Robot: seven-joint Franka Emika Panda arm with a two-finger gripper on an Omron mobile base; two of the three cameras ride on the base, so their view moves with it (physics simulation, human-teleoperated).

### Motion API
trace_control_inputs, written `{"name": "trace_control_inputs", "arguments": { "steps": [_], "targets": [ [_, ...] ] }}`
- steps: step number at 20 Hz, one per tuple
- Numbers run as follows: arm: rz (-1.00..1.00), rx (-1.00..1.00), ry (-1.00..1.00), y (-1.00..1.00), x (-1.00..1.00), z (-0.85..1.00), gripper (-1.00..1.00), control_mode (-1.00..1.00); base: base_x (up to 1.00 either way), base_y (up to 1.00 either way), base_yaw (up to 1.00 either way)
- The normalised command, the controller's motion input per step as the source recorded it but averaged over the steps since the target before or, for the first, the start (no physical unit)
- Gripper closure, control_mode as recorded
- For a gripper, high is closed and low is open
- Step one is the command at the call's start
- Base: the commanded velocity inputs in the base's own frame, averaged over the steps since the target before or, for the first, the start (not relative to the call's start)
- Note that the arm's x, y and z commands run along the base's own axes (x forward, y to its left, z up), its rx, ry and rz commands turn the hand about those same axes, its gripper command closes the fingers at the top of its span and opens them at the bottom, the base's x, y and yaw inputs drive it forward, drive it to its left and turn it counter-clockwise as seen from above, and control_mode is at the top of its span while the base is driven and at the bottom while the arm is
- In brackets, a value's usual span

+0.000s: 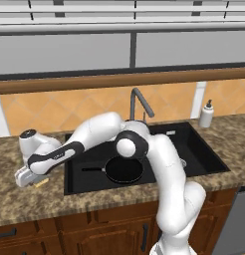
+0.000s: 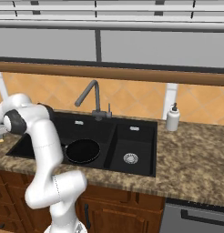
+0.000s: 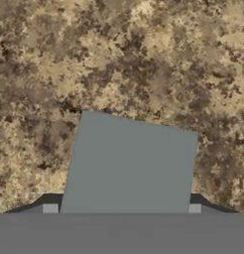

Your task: Pick the pan and sponge and place them into the sink. Then turn on the water.

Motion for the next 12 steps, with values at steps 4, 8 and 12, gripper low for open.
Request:
{"name": "trace_control_inputs", "arguments": {
  "steps": [4,8,12],
  "targets": [
    [-0.20,0.00,0.00,-0.49,-0.48,0.51,1.00,-1.00,0.00,0.00,0.00],
    [-0.17,0.00,-0.06,-0.71,-0.56,0.82,1.00,-1.00,0.00,0.00,0.00],
    [-0.22,0.01,-0.09,-0.92,-0.62,0.79,1.00,-1.00,0.00,0.00,0.00]
  ]
}}
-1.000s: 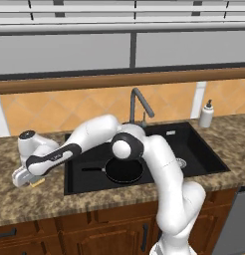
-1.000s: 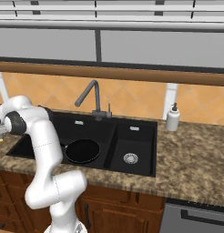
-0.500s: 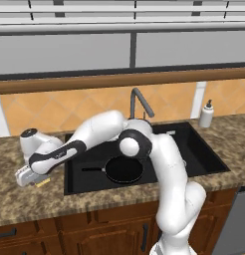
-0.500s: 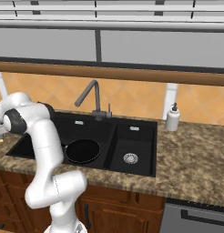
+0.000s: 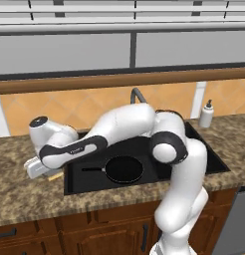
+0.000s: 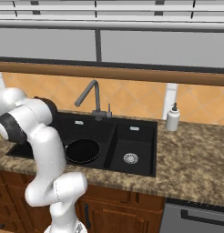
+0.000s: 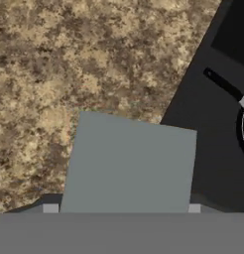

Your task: Pick the pan and sponge and place them into the sink. Then turn on the water.

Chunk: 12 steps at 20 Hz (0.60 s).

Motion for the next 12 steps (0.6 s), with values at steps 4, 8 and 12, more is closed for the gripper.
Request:
{"name": "trace_control_inputs", "arguments": {
  "steps": [4,8,12],
  "targets": [
    [-0.27,0.01,-0.11,-1.00,-0.42,0.78,1.00,-1.00,0.00,0.00,0.00],
    [-0.28,0.00,-0.12,-1.00,-0.40,0.44,1.00,-1.00,0.00,0.00,0.00],
    [-0.29,0.08,-0.05,-1.00,-0.22,0.11,1.00,-1.00,0.00,0.00,0.00]
  ]
}}
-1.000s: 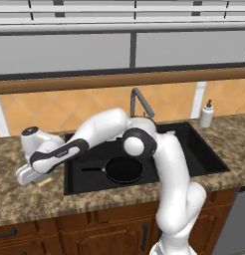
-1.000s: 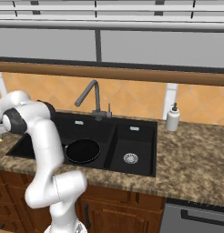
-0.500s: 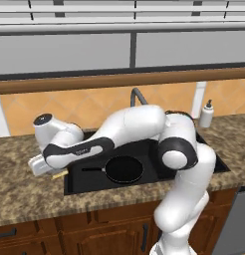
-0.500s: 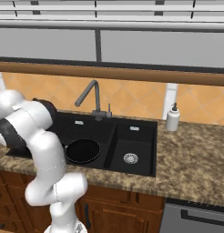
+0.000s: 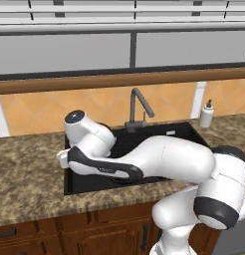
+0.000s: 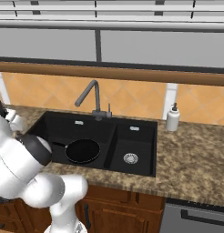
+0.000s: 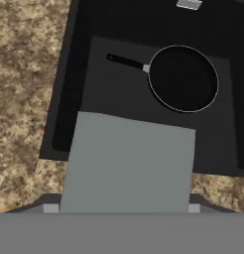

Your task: Pick the pan and sponge and place them into the sink. Then turn on the water.

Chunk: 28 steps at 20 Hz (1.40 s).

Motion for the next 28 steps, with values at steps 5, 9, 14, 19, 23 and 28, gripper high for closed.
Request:
{"name": "trace_control_inputs", "arguments": {
  "steps": [5,9,14,19,23,28],
  "targets": [
    [-0.39,0.02,0.03,-0.88,0.03,0.00,1.00,-1.00,0.00,0.00,0.00],
    [-0.44,0.01,0.11,-0.86,0.14,0.00,1.00,-1.00,0.00,0.00,0.00],
    [-0.34,0.00,0.05,-0.60,0.38,-0.08,1.00,-1.00,0.00,0.00,0.00],
    [-0.21,0.00,0.00,-0.06,0.70,-0.10,1.00,-1.00,0.00,0.00,0.00],
    [-0.13,0.00,0.00,-0.08,0.68,-0.18,1.00,-1.00,0.00,0.00,0.00],
    [-0.09,0.00,0.02,-0.03,0.60,-0.35,1.00,-1.00,0.00,0.00,0.00]
  ]
}}
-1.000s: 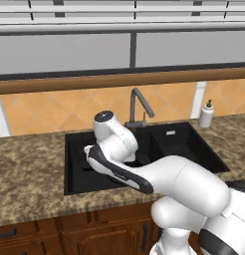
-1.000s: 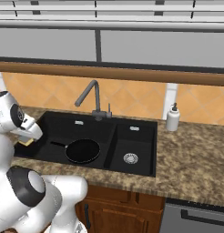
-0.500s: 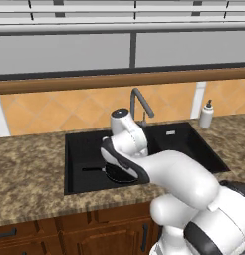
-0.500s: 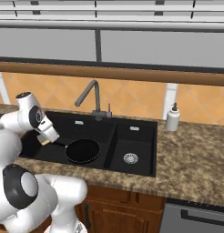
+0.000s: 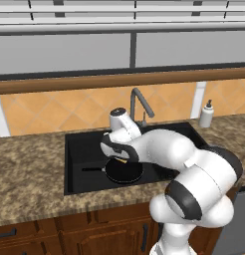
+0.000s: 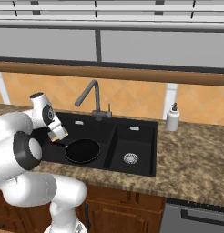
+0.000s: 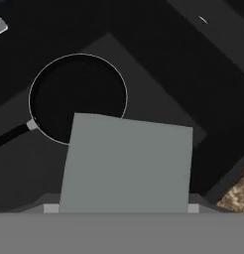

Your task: Pick the pan and sponge and place them into the sink. Then turn on the water.

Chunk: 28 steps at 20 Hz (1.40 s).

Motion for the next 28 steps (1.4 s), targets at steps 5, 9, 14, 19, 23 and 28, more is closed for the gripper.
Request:
{"name": "trace_control_inputs", "arguments": {
  "steps": [5,9,14,19,23,28],
  "targets": [
    [-0.09,-0.02,0.05,0.00,0.51,-0.50,1.00,-1.00,0.00,0.00,0.00],
    [-0.09,-0.03,0.07,0.00,0.45,-0.51,1.00,-1.00,0.00,0.00,0.00],
    [-0.07,-0.07,0.03,0.00,0.40,-0.54,1.00,-1.00,0.00,0.00,0.00],
    [-0.04,-0.15,0.00,0.00,0.14,-0.56,1.00,-1.00,0.00,0.00,0.00],
    [-0.04,-0.10,0.00,0.00,0.11,-0.34,1.00,-1.00,0.00,0.00,0.00],
    [-0.03,0.00,0.00,-0.11,0.35,-0.16,1.00,-1.00,0.00,0.00,0.00]
  ]
}}
